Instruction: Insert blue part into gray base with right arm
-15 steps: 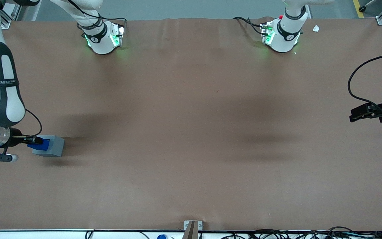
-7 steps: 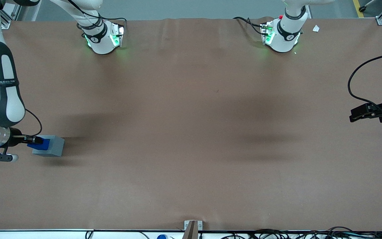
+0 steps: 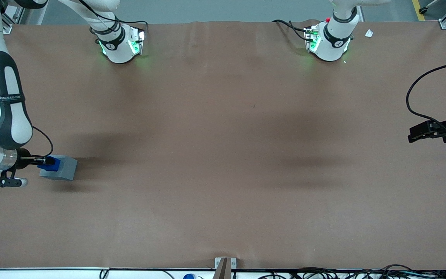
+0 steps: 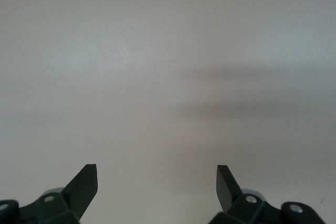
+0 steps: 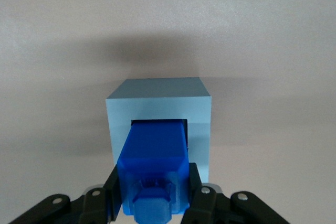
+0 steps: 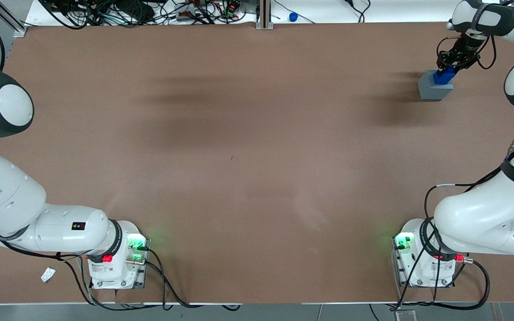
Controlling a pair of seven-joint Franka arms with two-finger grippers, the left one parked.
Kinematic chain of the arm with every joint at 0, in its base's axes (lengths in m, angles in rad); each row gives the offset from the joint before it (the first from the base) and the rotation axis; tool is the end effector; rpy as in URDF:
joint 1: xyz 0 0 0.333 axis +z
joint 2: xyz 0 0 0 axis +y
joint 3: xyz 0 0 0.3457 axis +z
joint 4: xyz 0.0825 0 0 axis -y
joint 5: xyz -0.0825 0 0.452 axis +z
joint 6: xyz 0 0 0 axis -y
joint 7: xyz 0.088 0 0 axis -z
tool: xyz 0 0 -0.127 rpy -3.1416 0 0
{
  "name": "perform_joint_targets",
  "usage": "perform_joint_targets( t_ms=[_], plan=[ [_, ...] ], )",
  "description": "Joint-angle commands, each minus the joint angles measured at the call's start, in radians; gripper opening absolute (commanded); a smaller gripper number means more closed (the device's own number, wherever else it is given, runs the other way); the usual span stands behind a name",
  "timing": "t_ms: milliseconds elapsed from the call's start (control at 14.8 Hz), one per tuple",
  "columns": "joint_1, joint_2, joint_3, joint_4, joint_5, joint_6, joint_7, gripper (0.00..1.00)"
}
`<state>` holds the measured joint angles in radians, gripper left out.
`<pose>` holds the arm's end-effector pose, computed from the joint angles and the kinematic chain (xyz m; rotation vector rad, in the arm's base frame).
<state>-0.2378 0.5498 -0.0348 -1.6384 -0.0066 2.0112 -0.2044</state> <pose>0.7050 -0.1953 0.2500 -3.1097 0.0954 0.2767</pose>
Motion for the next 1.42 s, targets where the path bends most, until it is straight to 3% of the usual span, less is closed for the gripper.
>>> perform_joint_targets(
  t_ms=[0, 67, 539, 742, 944, 1348],
  plan=[
    [-0.015, 0.010, 0.010, 0.000, -0.006, 0.001, -0.027, 0.51],
    [-0.017, 0.010, 0.010, 0.000, -0.006, 0.003, -0.027, 1.00],
    [-0.003, -0.046, 0.010, 0.018, -0.006, -0.018, -0.010, 1.00],
    [0.034, -0.172, 0.016, 0.023, -0.003, -0.135, 0.099, 1.00],
    [0.129, -0.290, 0.016, 0.023, -0.003, -0.244, 0.270, 1.00],
    [0.204, -0.476, 0.019, 0.017, 0.011, -0.403, 0.298, 1.00]
  ],
)
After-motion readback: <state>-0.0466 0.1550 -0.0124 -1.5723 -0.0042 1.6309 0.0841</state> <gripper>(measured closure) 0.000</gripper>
